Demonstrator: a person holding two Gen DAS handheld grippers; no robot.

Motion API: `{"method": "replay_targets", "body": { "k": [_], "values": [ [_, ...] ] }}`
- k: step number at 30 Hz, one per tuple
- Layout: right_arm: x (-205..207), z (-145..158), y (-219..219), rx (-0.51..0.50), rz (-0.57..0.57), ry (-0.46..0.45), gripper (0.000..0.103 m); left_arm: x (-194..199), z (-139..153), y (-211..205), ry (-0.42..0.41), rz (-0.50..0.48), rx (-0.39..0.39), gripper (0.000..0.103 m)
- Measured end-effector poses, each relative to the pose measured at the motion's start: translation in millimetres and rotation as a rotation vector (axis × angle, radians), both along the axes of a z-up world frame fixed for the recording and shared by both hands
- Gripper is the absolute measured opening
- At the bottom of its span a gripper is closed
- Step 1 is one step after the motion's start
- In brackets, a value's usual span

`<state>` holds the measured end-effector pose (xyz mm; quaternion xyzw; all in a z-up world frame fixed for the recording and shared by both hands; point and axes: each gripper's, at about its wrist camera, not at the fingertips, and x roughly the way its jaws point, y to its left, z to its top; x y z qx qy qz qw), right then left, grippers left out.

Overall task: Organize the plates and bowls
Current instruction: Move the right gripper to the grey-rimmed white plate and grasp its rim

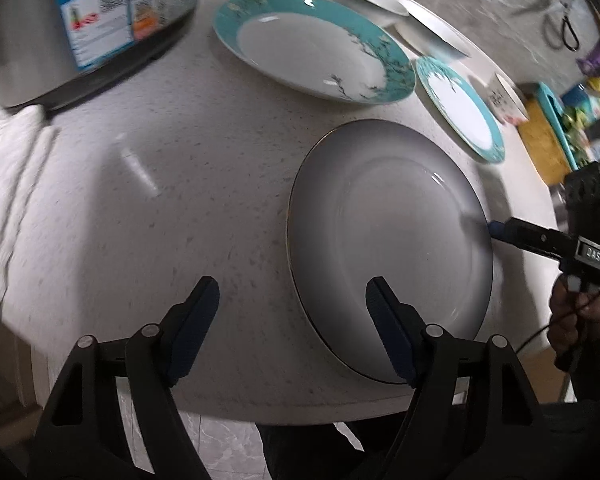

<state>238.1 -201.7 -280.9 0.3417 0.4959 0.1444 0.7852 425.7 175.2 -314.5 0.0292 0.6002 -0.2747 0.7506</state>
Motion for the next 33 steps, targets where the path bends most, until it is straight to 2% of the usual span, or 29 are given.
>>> {"method": "replay_targets", "body": {
  "k": [3, 4, 8, 11, 16, 17, 19, 24, 32, 33],
  "values": [
    [-1.1, -1.8, 4.1, -0.001, -0.010, -0.014, 0.057, 10.4, -2.5, -0.1, 0.013, -0.033, -0.034, 0.067],
    [-1.3, -1.8, 6.0, -0.004, -0.014, -0.015, 0.057, 14.6, -2.7, -0.3, 0.018, -0.045, -0.040, 0.062],
    [-1.6, -2.8, 14.7, -0.006, -0.001, -0.021, 0.057, 25.3, -4.4, -11.3, 0.073, -0.111, -0.116, 0.054],
    [-1.3, -3.5, 20.4, 0.002, 0.003, -0.016, 0.054, 26.1, -3.3, -22.2, 0.058, -0.158, -0.093, 0.053],
    [-2.4, -3.8, 22.2, -0.013, -0.019, -0.002, 0.052, 28.7, -1.7, -34.5, 0.067, -0.175, -0.098, 0.051],
    [-2.0, -3.2, 23.0, -0.014, -0.021, 0.001, 0.052, 28.0, -0.7, -36.7, 0.069, -0.180, -0.094, 0.048],
    [-1.4, -2.5, 24.3, -0.023, -0.025, 0.009, 0.052, 26.4, -1.8, -38.5, 0.070, -0.194, -0.076, 0.026],
    [0.5, -0.3, 27.8, -0.063, -0.025, 0.048, 0.047, 24.2, -1.5, -35.5, 0.068, -0.191, -0.050, 0.025],
    [8.5, -2.0, 23.8, -0.036, -0.045, 0.133, 0.044, 31.1, -2.2, -27.7, 0.114, -0.166, -0.062, 0.025],
    [9.1, -2.0, 23.9, -0.044, -0.045, 0.143, 0.036, 31.6, -1.5, -28.2, 0.107, -0.164, -0.056, 0.025]
  ]
}}
